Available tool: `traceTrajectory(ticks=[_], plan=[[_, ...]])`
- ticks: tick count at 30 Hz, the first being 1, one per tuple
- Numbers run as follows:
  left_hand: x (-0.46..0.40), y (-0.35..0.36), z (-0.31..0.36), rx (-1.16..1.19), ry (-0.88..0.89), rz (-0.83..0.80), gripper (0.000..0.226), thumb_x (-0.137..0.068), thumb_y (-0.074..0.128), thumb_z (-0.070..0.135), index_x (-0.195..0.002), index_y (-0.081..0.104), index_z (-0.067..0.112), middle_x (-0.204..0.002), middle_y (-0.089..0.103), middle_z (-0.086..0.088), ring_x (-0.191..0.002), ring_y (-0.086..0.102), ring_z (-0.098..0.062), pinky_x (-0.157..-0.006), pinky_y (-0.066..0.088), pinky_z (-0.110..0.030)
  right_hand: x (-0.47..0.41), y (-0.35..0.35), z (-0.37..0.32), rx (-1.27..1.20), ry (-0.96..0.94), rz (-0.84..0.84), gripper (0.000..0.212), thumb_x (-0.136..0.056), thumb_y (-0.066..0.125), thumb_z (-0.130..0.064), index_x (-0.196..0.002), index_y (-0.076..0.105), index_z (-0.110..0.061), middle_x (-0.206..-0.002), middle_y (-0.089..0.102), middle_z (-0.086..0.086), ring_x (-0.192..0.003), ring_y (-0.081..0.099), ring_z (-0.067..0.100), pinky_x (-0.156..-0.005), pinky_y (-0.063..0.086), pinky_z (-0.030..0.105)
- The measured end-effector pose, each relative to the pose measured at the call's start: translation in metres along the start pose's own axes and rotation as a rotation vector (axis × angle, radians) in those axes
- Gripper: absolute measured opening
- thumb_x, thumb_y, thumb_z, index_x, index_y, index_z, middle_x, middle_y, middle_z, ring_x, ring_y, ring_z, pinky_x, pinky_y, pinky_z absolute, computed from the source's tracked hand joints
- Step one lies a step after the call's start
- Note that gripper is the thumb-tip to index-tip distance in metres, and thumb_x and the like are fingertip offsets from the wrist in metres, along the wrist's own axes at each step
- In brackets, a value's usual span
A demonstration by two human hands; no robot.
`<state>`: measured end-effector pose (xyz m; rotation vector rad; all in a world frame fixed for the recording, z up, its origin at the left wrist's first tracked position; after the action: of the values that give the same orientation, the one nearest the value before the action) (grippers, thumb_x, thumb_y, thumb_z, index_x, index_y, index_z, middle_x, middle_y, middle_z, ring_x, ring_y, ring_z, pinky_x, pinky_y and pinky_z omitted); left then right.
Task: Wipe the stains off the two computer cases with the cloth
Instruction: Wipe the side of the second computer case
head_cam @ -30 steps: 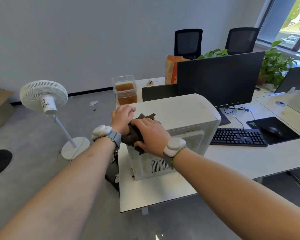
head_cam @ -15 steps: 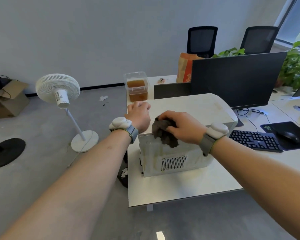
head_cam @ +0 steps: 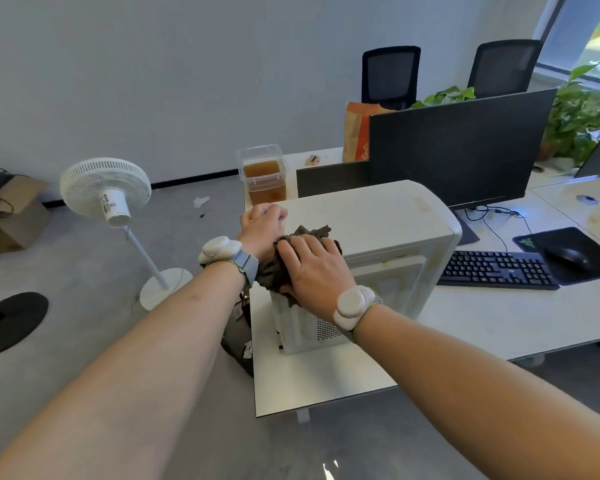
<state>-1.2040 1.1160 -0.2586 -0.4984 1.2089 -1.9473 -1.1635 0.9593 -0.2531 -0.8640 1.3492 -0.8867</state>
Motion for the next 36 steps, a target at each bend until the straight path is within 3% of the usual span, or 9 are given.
traceTrajectory(ticks=[4,6,9,14,19,28,30,32,36], plan=[[0.006,0.000,0.001,0.002,-0.024,0.006,0.032,-0.108,0.031,0.026,-0.134,0.049,0.024,-0.151,0.035,-0.004,-0.142,0.021,-0.029,-0.117,0.022,-0.041,0.000,-0.018,0.028,-0.136,-0.181,-0.074,0.051,-0.083,0.075,-0.017,-0.131,0.057,-0.016,-0.122,0.066,0.004,-0.108,0.062,0.028,-0.090,0.051,0.041],[0.009,0.000,0.002,0.003,-0.022,0.025,0.032,-0.108,0.029,0.024,-0.133,0.048,0.023,-0.150,0.035,-0.004,-0.141,0.021,-0.029,-0.117,0.022,-0.040,0.003,-0.027,0.053,-0.318,-0.010,-0.098,0.039,-0.090,0.066,-0.011,-0.128,0.060,-0.016,-0.116,0.069,0.005,-0.105,0.063,0.029,-0.089,0.049,0.038],[0.013,-0.002,0.005,0.030,-0.029,0.041,0.032,-0.108,0.030,0.021,-0.134,0.049,0.020,-0.148,0.035,-0.005,-0.140,0.021,-0.028,-0.117,0.022,-0.040,0.004,-0.032,0.083,-0.407,0.237,-0.021,0.032,-0.096,0.057,-0.022,-0.127,0.058,-0.019,-0.111,0.070,0.005,-0.101,0.062,0.030,-0.082,0.045,0.035],[0.010,-0.004,0.003,0.100,-0.031,0.067,0.032,-0.109,0.036,0.022,-0.135,0.054,0.019,-0.148,0.039,-0.005,-0.141,0.023,-0.029,-0.116,0.019,-0.035,0.003,-0.007,0.016,-0.168,0.090,-0.021,0.049,-0.096,0.047,-0.052,-0.131,0.057,-0.020,-0.135,0.063,0.000,-0.133,0.052,0.024,-0.104,0.042,0.045],[0.001,0.000,-0.001,0.009,0.013,0.061,0.033,-0.108,0.037,0.024,-0.135,0.056,0.021,-0.146,0.046,-0.008,-0.142,0.031,-0.032,-0.115,0.019,-0.038,0.003,0.001,0.001,-0.072,0.060,0.071,0.049,-0.095,0.060,-0.046,-0.130,0.056,-0.012,-0.133,0.061,0.005,-0.132,0.052,0.030,-0.102,0.043,0.049],[0.019,-0.011,0.024,-0.382,0.067,0.086,0.033,-0.099,0.041,0.018,-0.129,0.051,0.031,-0.155,0.037,-0.001,-0.144,0.026,-0.032,-0.112,0.027,-0.054,0.020,-0.025,0.078,-0.242,-0.028,-0.171,0.054,-0.092,0.071,-0.020,-0.143,0.053,-0.022,-0.142,0.061,-0.001,-0.135,0.053,0.023,-0.113,0.043,0.044],[0.018,-0.009,0.042,-0.497,0.230,0.064,0.045,-0.098,0.044,0.015,-0.139,0.048,0.034,-0.161,0.034,-0.001,-0.151,0.021,-0.031,-0.119,0.020,-0.058,0.017,-0.033,0.086,-0.327,0.055,-0.226,0.049,-0.091,0.070,-0.017,-0.137,0.059,-0.028,-0.133,0.067,-0.003,-0.125,0.058,0.022,-0.107,0.047,0.041],[0.017,-0.001,0.055,-0.508,0.367,-0.007,0.050,-0.101,0.043,0.013,-0.146,0.046,0.034,-0.152,0.047,0.001,-0.144,0.038,-0.028,-0.115,0.032,-0.049,0.011,-0.043,0.096,-0.551,0.258,-0.244,0.042,-0.090,0.063,-0.010,-0.127,0.067,-0.030,-0.118,0.072,-0.003,-0.110,0.063,0.020,-0.101,0.050,0.037],[0.011,0.001,0.060,-0.392,0.277,-0.083,0.051,-0.097,0.048,0.003,-0.144,0.056,0.023,-0.138,0.060,-0.005,-0.126,0.056,-0.030,-0.103,0.043,-0.038,0.026,-0.065,0.124,-0.763,0.631,0.118,0.034,-0.093,0.058,-0.009,-0.123,0.067,-0.022,-0.115,0.061,0.002,-0.100,0.058,0.018,-0.093,0.045,0.029]])
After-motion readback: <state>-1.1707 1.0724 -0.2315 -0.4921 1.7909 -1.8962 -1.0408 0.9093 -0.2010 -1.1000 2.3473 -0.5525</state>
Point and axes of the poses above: each hand's wrist, its own x-axis away from the middle knuckle, its own y-axis out of the palm, z = x × y, the point moved 6 cm from there along -x, towards the middle knuckle
